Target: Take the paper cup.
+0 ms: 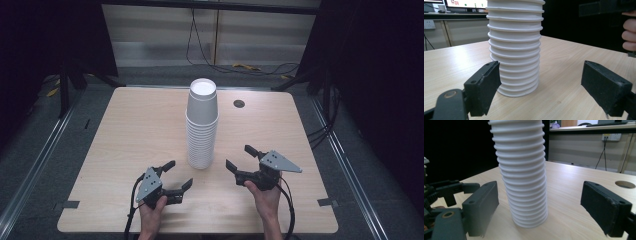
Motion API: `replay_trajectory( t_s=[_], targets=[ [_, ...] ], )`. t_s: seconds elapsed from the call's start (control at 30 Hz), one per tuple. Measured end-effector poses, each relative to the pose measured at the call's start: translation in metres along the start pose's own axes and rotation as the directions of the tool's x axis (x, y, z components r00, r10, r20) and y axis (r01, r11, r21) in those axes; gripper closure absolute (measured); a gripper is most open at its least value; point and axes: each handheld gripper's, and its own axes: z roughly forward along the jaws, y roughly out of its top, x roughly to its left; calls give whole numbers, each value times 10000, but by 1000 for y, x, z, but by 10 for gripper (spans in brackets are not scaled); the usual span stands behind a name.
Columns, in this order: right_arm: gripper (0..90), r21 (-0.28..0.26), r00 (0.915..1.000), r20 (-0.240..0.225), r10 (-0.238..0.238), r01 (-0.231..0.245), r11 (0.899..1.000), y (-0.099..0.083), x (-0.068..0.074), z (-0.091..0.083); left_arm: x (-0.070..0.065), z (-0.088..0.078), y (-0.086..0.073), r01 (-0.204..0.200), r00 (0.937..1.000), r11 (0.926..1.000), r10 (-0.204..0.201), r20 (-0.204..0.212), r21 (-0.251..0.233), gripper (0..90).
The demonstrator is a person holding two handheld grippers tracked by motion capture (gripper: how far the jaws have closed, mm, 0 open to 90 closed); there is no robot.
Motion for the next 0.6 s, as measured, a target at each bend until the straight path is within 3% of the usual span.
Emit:
replay_trajectory(
  t_s=[0.3,0.6],
  targets=[
    [159,47,9980,-631,-87,90,9999,25,-2,9,0,0,0,-1,10000,10000,1,-39,15,157],
    [160,-128,9951,-970,-213,201,9997,43,-2,13,0,1,0,-14,10000,10000,14,5,60,157]
  ],
)
